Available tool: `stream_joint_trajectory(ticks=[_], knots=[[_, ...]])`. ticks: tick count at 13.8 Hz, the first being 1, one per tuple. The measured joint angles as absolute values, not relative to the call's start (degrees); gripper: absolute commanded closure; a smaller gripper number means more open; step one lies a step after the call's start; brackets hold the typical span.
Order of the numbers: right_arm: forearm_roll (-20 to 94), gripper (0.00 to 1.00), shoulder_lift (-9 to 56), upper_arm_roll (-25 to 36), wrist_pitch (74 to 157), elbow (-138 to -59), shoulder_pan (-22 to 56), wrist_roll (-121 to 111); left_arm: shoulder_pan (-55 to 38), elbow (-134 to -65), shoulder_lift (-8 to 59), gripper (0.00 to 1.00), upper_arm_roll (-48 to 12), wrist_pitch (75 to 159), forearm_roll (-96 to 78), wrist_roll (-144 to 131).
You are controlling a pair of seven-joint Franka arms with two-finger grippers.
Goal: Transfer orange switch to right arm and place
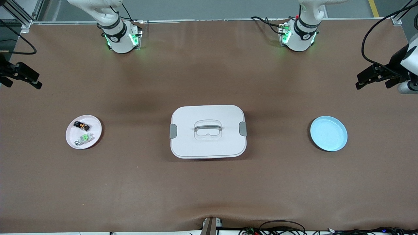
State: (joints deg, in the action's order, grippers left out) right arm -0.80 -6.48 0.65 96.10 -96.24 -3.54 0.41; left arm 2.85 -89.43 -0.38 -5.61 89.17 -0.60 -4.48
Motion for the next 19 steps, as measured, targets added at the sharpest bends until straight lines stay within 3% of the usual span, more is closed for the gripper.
stream_joint_trajectory(ticks=[19], knots=[[-0.80, 0.00, -4.80, 0.57, 88.20, -92.51, -4.58, 0.49, 2.51, -89.05, -0.37, 0.00, -5.77, 88.91, -0.60, -4.48]])
